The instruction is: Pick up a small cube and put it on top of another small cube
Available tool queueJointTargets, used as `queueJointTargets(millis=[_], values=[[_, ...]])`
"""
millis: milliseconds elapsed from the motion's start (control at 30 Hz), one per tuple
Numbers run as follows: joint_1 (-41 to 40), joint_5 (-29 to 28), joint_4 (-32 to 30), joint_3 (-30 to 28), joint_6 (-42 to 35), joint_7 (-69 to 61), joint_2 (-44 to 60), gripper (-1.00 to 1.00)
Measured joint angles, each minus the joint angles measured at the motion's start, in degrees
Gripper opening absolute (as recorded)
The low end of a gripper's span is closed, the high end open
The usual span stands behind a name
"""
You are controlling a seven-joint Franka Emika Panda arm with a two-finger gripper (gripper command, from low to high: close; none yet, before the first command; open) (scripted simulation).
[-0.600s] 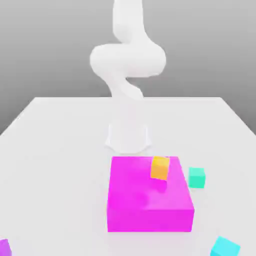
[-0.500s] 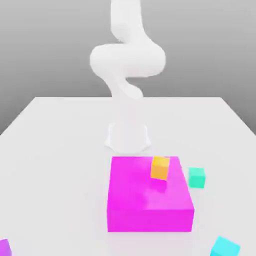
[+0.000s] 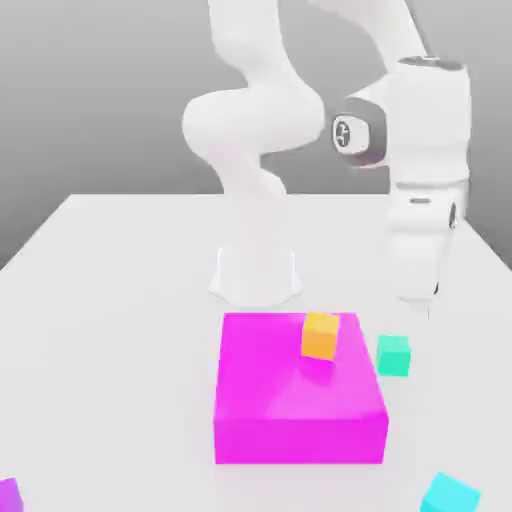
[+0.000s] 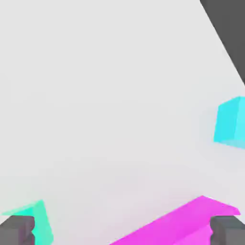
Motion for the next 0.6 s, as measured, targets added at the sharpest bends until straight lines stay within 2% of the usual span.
queueJointTargets(millis=[67, 133, 233, 267, 467, 600], values=[[1.1, -3.76, -0.52, 0.12, 4.44, 1.13, 5.76, 0.0], [3.43, -7.47, -0.03, -3.15, 8.04, 3.43, 10.33, 0.0], [7.6, -9.08, 1.05, -7.64, 13.19, 4.56, 16.65, 0.0], [8.43, -9.05, 1.41, -8.45, 14.82, 4.53, 18.64, -1.0], [8.84, -9.23, 1.59, -8.86, 15.57, 4.69, 19.64, -1.0], [7.01, -8.13, 0.57, -6.76, 11.17, 3.85, 14.24, -1.0]])
